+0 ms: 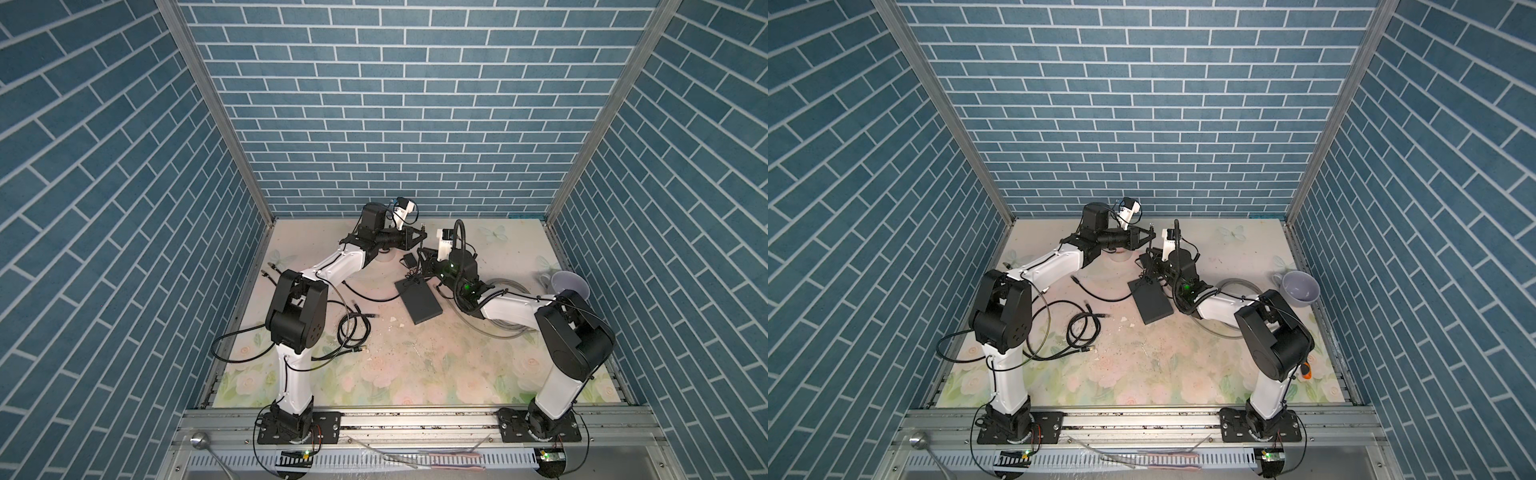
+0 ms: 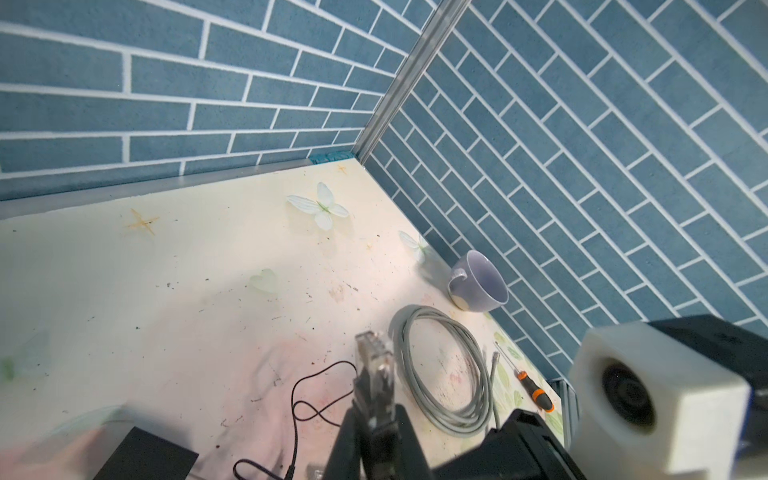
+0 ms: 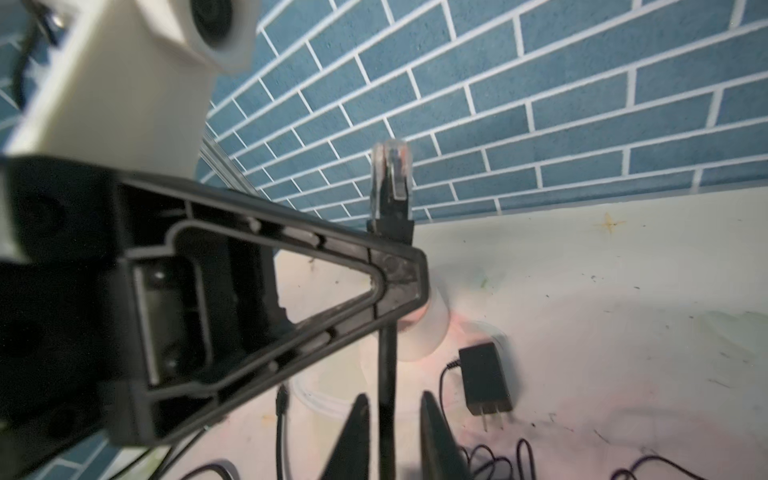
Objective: Insert the plug into the switch port
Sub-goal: 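Carry the plug toward the left gripper while the left gripper moves to meet it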
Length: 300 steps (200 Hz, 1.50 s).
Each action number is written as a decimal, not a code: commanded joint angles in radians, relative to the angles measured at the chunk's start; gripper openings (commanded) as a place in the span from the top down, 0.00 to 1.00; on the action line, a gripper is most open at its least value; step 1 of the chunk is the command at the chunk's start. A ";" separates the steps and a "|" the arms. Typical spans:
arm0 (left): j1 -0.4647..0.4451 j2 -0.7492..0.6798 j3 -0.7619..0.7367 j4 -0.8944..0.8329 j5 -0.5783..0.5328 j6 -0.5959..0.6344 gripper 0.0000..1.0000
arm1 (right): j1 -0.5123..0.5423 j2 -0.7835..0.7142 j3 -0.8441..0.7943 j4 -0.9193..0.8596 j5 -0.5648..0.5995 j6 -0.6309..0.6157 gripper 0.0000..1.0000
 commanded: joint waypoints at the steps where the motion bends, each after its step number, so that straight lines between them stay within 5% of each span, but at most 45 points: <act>1: 0.029 0.036 0.055 -0.097 0.121 0.109 0.97 | -0.011 -0.125 -0.022 -0.164 -0.022 -0.086 0.59; 23: 0.047 0.072 0.112 -0.210 0.253 0.207 0.96 | -0.109 -0.233 -0.015 -0.369 -0.213 -0.148 0.50; 60: 0.044 0.118 0.260 -0.582 0.350 0.489 0.95 | -0.302 -0.251 0.143 -0.673 -0.588 -0.209 0.54; 114: 0.035 0.152 0.341 -0.836 0.368 0.669 0.95 | -0.331 -0.119 0.322 -0.820 -0.927 -0.373 0.54; 300: 0.028 0.143 0.342 -0.919 0.378 0.724 0.95 | -0.297 0.111 0.463 -0.566 -1.055 -0.223 0.67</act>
